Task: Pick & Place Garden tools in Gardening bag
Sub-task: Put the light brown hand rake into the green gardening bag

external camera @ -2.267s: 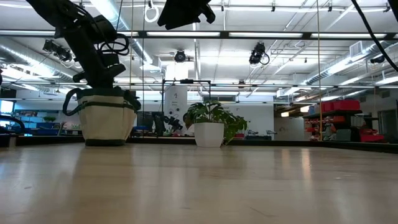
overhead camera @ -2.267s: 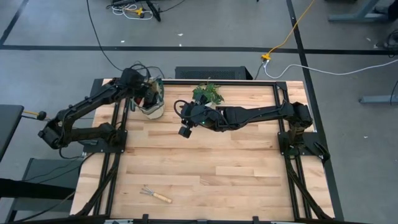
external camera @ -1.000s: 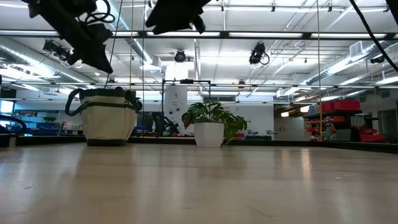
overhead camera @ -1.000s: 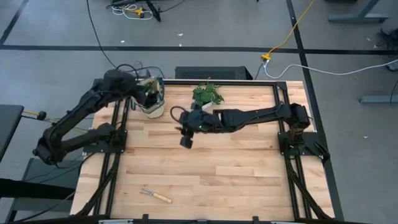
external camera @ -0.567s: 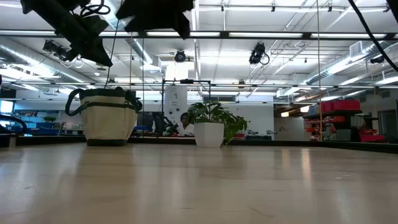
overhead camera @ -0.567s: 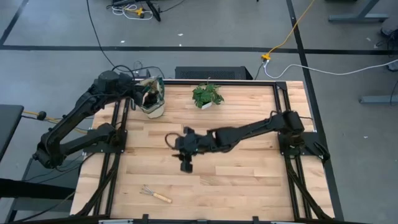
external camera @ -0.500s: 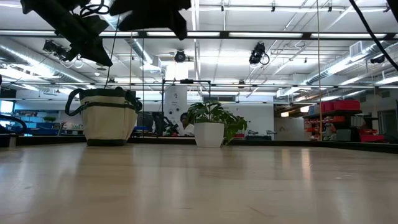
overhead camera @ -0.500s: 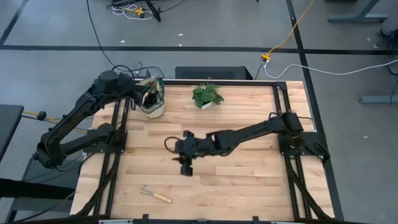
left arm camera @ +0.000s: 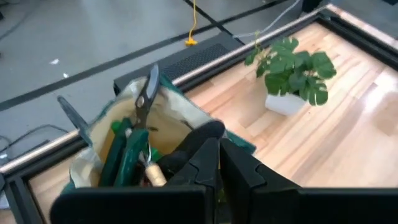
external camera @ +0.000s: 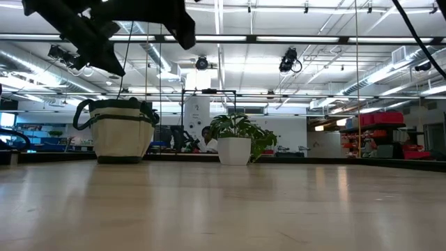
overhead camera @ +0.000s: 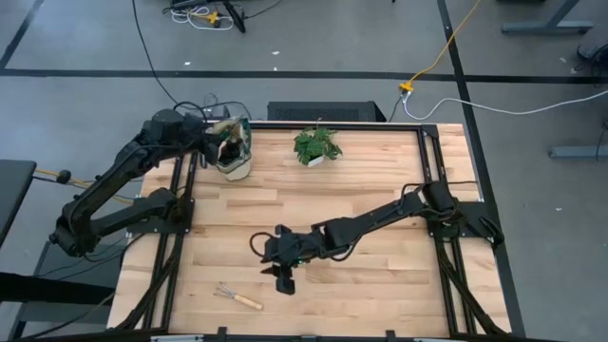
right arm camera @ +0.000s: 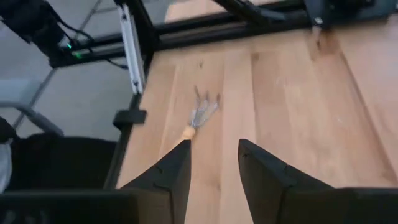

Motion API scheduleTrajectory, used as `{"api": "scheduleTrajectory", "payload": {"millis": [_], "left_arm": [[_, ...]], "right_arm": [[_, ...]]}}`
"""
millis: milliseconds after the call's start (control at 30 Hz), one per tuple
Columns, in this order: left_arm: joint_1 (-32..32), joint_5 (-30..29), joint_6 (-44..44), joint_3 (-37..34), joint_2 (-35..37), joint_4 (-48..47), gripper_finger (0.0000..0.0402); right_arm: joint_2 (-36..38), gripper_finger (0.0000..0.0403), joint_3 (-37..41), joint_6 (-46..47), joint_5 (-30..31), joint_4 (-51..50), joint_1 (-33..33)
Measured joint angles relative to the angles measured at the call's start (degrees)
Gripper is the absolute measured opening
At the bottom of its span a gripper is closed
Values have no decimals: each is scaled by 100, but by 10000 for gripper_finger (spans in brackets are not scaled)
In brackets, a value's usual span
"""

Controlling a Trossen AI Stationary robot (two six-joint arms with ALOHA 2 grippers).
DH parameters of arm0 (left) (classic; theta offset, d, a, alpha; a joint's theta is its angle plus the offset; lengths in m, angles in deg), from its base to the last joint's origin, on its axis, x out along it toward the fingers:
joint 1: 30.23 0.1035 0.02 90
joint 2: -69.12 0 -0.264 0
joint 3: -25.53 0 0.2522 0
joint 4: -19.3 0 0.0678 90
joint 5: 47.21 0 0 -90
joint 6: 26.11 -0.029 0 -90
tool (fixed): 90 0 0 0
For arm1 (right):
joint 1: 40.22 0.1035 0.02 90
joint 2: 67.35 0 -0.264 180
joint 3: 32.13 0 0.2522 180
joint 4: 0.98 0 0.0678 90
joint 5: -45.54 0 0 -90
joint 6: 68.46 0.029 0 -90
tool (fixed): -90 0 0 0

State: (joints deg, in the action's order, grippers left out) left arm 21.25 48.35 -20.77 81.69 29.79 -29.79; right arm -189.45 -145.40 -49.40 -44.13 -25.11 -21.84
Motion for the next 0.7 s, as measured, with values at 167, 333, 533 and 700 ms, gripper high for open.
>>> {"api": "scheduleTrajectory", "payload": {"millis": [167, 333, 533, 700], "left_arm": [[-2, 425, -62, -1, 0, -168, 18], [-61, 1588, -475, -1, 11, -389, 18], [-445, 2182, -651, -1, 188, -769, 18], [-1058, 2324, -608, -1, 526, -840, 18]], "right_arm": [[-59, 132, 5, 1, 33, 54, 121], [-51, 132, 3, 13, 250, 35, 165], [-48, 132, 3, 105, 381, -170, 137], [-48, 132, 3, 3, 389, -204, 71]]}}
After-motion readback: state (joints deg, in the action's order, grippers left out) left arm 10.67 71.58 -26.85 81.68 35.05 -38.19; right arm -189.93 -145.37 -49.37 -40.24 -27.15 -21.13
